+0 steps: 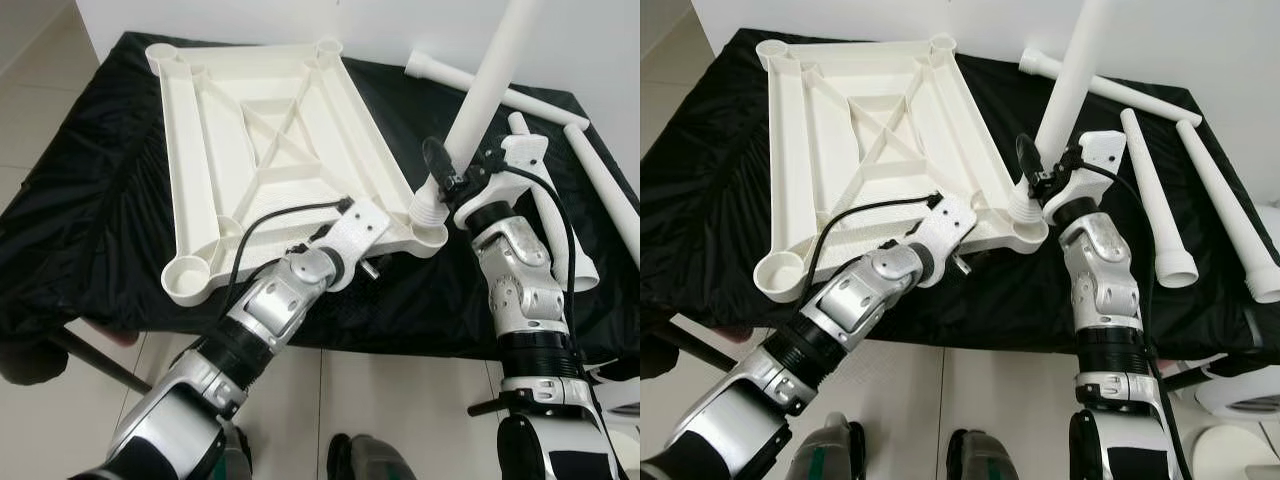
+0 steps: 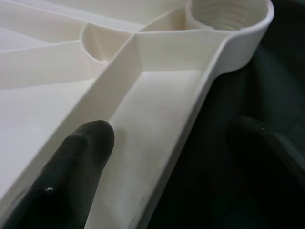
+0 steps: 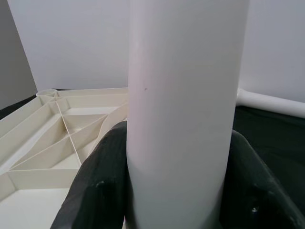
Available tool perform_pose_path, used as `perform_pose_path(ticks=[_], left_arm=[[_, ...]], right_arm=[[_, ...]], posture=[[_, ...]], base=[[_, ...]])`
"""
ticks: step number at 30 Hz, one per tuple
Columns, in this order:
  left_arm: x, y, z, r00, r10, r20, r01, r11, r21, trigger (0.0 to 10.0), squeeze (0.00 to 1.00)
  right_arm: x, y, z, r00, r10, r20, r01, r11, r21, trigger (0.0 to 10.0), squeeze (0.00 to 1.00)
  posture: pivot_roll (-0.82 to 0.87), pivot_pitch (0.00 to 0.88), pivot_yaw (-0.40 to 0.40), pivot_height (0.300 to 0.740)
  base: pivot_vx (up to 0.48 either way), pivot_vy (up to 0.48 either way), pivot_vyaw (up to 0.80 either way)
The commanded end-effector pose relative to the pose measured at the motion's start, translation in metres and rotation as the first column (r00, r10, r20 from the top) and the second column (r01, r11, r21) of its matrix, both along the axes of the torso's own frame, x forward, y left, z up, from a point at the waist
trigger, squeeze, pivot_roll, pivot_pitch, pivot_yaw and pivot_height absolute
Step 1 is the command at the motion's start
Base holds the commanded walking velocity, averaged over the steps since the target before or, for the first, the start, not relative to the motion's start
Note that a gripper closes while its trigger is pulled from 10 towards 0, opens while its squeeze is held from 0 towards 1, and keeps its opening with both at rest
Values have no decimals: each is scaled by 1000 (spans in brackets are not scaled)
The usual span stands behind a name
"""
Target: Building children table
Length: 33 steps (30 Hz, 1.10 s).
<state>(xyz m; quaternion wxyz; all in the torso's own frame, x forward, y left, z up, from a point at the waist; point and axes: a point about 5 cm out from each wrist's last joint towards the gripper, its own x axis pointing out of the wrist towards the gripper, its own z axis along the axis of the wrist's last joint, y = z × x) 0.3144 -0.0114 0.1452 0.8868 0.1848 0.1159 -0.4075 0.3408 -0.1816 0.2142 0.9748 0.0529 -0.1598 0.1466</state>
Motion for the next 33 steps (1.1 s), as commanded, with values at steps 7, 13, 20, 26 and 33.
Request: perform_pose_path(ticks=[7,13,20,26,33], left_arm=[[1,-3,-5,1000,-20,-6,20,999,45,10000,0],[2,-6,-2,999,-40,-5,40,999,30,4863,0],[1,-3,1,995,-99,-8,99,995,27,3098,0],[-4,12,1,983,-181,-37,182,982,50,0,0],[-6,26,-3,973,-230,-22,231,965,123,10000,0]], right_arm=[[-1,-4,3,1000,-17,22,17,1000,-4,10000,0],[0,-6,3,999,-23,22,23,1000,-4,10000,0],[-1,-8,4,999,-29,22,30,1000,-8,10000,0],[-1,-10,2,999,-30,18,30,999,-15,10000,0],[-1,-9,2,1000,-24,16,25,1000,-19,10000,0]], posture=[[16,82,-54,740],[13,85,-52,740],[8,93,-49,740],[13,95,-53,740],[17,96,-57,740]], base=[[0,0,0],[0,0,0],[0,0,0],[0,0,0],[0,0,0]])
